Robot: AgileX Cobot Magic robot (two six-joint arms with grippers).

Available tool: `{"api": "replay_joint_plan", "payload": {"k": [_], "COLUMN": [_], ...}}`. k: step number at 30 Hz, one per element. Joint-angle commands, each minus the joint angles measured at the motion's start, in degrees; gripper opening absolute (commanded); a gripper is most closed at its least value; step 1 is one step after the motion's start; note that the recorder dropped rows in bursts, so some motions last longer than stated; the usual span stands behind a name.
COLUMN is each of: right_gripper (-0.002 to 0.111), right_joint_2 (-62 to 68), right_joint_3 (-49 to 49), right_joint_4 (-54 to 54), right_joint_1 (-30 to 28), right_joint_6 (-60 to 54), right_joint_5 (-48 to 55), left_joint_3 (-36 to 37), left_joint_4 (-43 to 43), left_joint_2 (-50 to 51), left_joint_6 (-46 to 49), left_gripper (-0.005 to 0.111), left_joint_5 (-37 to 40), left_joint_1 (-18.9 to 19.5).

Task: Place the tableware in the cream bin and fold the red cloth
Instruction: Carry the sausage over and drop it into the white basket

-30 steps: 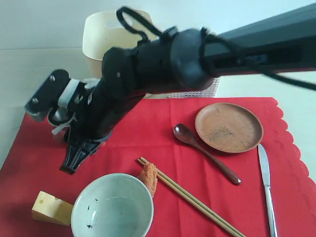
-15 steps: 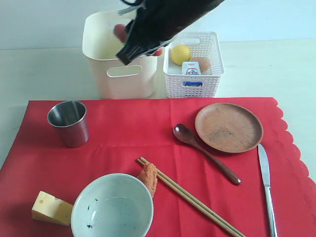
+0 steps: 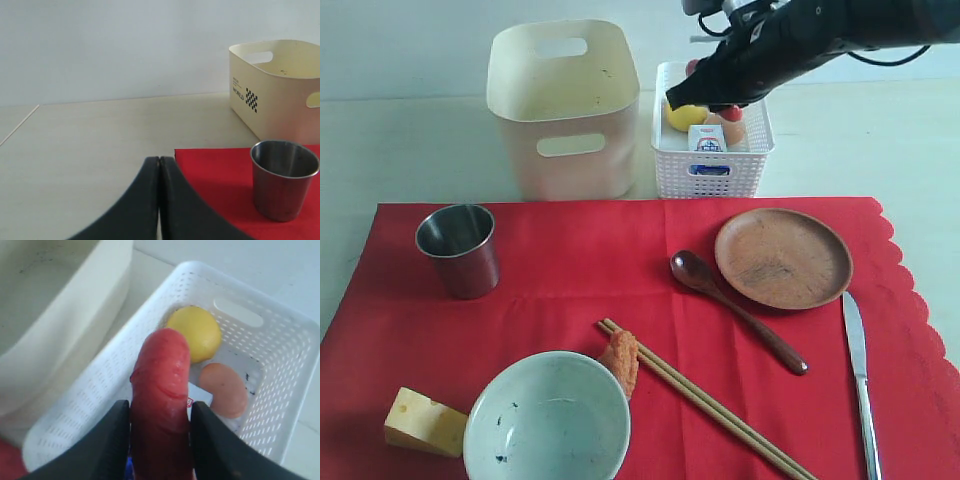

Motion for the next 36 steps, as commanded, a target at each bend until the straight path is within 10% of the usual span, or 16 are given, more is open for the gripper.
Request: {"api": "replay_joint_plan", "payload": {"k": [1, 15, 36], "right_gripper": [0.000, 0.004, 0.069], "right_joint_2": [2.97, 9.86, 10.83], "right_joint_3": [-0.26, -0.26, -0.26], "right_joint_4": [0.13, 0.13, 0.81], "right_joint_1": [-1.41, -1.54, -1.54], "right_joint_6": [1.46, 1.90, 1.90], "right_joint_5": [-5.49, -18.30, -22.33], "left_joint_3": [-0.03, -0.03, -0.03], "left_joint_4": [0.20, 0.20, 0.20], "left_joint_2": [-0.36, -0.36, -0.36], "left_joint_6": [-0.28, -0.28, -0.28], "left_gripper": [0.000, 0.000, 0.000], "left_joint_5": [-0.41, -0.41, -0.41], "left_joint_1": [0.06, 0.06, 0.06]}}
